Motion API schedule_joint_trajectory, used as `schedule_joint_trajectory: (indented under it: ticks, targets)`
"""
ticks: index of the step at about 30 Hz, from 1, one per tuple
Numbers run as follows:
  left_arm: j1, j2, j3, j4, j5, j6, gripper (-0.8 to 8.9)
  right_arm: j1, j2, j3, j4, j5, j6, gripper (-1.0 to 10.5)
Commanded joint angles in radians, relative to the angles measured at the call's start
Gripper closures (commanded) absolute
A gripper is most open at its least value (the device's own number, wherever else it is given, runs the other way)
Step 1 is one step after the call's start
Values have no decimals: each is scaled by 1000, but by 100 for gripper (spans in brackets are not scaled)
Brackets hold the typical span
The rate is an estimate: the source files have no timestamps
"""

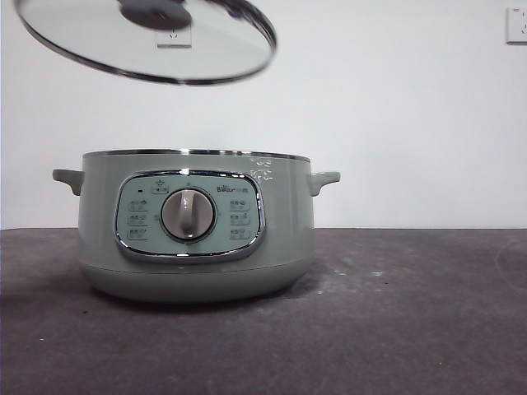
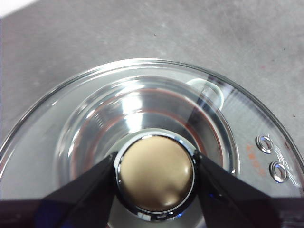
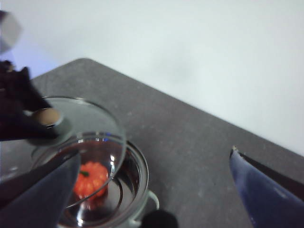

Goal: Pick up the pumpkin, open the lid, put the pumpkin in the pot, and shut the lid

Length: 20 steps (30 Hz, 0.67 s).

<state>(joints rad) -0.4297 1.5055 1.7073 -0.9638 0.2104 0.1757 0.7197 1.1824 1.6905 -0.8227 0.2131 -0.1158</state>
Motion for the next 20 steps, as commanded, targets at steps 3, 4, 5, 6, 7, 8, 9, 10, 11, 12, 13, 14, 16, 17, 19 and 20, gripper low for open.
schedule_joint_trajectory:
  ticks: [3,4,5,6,7,8,9,10,11,12,13,14,16,17,19,20]
  targets:
    - [-22,55,10,75,6,19,822,1,1,2,-29,2,11,321]
    - [-24,67,10,79,6,24,822,1,1,2,-31,2,10,321]
    - [-24,82,10,81,5,32,822,1,1,2,-31,2,10,321]
    - [-24,93,10,82,3,35,822,1,1,2,-31,2,10,321]
    - [-24,106,10,82,2,36,822,1,1,2,-31,2,10,321]
    - [-24,117,10,82,2,36,822,1,1,2,-31,2,11,321]
    - [-24,129,10,84,2,37,822,1,1,2,-31,2,11,321]
    - [-23,137,10,88,2,37,822,1,1,2,-31,2,10,321]
    - [-24,146,10,94,2,38,822,1,1,2,-31,2,11,321]
    - [-24,154,10,101,2,38,822,1,1,2,-31,2,11,321]
    - [-23,161,10,108,2,38,822,1,1,2,-31,2,11,321]
    - [-23,168,10,116,2,38,822,1,1,2,-31,2,10,321]
    - [-23,180,10,122,2,38,822,1,1,2,-31,2,10,321]
    - [-23,188,10,126,3,38,822,1,1,2,-31,2,10,321]
    - [-23,199,10,125,2,38,822,1,1,2,-31,2,10,321]
    - [-23,205,10,124,2,37,822,1,1,2,-31,2,10,321]
